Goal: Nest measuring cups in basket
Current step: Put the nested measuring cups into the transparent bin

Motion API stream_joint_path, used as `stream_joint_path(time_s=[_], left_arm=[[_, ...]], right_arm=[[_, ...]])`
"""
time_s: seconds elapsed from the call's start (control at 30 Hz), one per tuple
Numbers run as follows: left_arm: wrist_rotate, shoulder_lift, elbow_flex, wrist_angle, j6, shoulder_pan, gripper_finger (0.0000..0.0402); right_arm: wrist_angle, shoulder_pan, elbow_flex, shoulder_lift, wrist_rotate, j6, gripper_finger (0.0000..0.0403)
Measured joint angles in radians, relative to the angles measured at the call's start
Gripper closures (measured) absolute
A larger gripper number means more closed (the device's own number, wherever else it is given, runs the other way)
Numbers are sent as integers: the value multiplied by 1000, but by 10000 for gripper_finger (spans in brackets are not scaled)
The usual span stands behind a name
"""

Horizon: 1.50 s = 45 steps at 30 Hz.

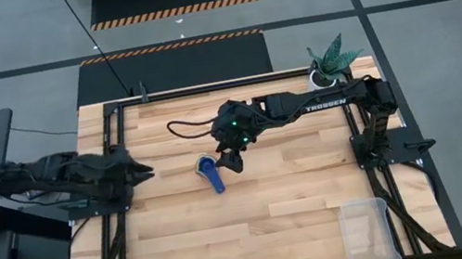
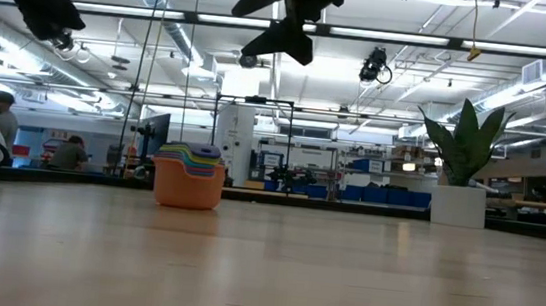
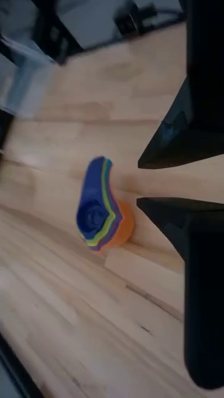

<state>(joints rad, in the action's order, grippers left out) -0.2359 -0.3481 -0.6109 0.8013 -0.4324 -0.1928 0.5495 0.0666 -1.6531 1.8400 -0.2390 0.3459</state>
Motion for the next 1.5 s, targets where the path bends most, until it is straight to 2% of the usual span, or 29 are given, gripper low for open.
stream_joint_path(time_s=[0.23, 0.47, 0.63, 0.77, 1.33, 1.5], left_arm=[[4, 152, 16, -5, 20, 0, 311], [-25, 223, 17, -25, 44, 0, 311], [-26, 269, 102, -204, 112, 0, 311], [-12, 299, 160, -212, 103, 0, 311], [-11, 316, 167, -228, 130, -1, 311], [-11, 316, 166, -229, 130, -1, 311]], right_arm=[[0, 0, 0, 0, 0, 18, 131], [0, 0, 0, 0, 0, 19, 131], [-3, 0, 0, 0, 1, 19, 131], [-3, 0, 0, 0, 1, 29, 131], [-2, 2, 0, 0, 3, 19, 131], [-2, 2, 0, 0, 55, 21, 131]])
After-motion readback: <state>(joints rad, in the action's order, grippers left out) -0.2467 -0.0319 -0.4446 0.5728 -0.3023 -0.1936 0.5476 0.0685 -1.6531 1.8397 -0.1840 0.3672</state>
